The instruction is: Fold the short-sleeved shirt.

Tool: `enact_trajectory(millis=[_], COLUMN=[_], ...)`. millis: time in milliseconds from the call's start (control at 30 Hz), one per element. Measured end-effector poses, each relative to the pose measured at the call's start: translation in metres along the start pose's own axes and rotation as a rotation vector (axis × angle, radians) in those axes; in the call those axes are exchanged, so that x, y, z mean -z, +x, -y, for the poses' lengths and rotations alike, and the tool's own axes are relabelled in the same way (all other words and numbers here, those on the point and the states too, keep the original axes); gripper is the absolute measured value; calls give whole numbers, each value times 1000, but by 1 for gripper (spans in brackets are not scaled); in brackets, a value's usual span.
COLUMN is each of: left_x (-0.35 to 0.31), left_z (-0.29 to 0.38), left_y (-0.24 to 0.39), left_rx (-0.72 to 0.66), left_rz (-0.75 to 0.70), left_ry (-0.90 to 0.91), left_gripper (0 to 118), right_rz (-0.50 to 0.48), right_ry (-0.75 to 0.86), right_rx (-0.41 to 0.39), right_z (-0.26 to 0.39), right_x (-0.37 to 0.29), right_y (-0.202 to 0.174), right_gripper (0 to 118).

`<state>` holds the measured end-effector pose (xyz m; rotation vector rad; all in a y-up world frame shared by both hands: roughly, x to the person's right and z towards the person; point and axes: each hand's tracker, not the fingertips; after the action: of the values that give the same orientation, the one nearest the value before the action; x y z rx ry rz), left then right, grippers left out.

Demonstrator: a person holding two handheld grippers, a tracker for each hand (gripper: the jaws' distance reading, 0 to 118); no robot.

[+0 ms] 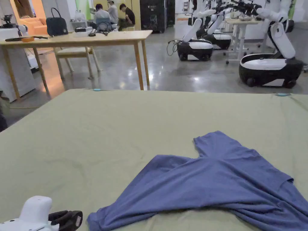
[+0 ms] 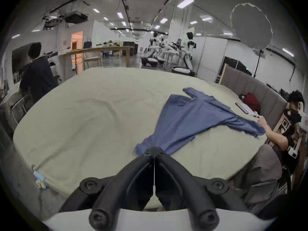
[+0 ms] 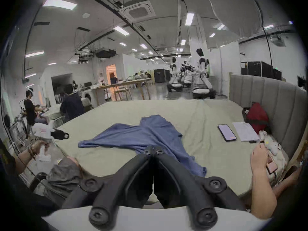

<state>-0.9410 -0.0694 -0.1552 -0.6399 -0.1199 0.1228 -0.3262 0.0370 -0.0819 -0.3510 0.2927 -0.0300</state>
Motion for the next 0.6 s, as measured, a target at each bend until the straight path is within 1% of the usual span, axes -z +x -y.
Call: enact_trajectory(millis=[33,67,100,133,167,200,233,300,433,467,500,533,600], left_x=[15,26,41,56,72,77,86,102,102,97,92,88,81], left_z=[-2,-8,-11,-12,-10,-10,-10,-6,4,6,9,12,17], left_y=[-1,-3,-5,-8,-14,-17,-19,-23,-26,-22,-20,-19,-12], left_rx=[5,4,-2,-7,-21,-17,-13,0,16,30,55,94,124], left_rz=[7,-3,-19,-28,-16,-4,-9,-75,-48,-50,-53,-35,-40], left_ry=[-20,-40,-91,-117,-182,-156,-153,-215,-210,-201,-171,-134,-100], left_gripper=[0,11,34,75,114,116,112,111,108,103,92,71,7], right_rz=[-3,-7,-14,-17,-22,-23,-21,-11,25,33,37,42,56], right_ry=[-1,-2,-2,-2,-4,-7,-10,-15,-37,-41,-47,-54,-63], right_rx=[-8,-11,-11,-8,-6,-5,-5,-3,9,12,17,23,31], right_z=[-1,-2,-3,-2,-2,-1,0,2,4,5,5,6,7], right_x=[1,3,4,0,1,2,2,-1,-5,-6,-7,-6,-5], right_y=[-3,-5,-7,-5,-5,-6,-7,-4,1,2,3,5,7], right_gripper=[0,0,0,0,0,0,0,0,0,0,0,0,0])
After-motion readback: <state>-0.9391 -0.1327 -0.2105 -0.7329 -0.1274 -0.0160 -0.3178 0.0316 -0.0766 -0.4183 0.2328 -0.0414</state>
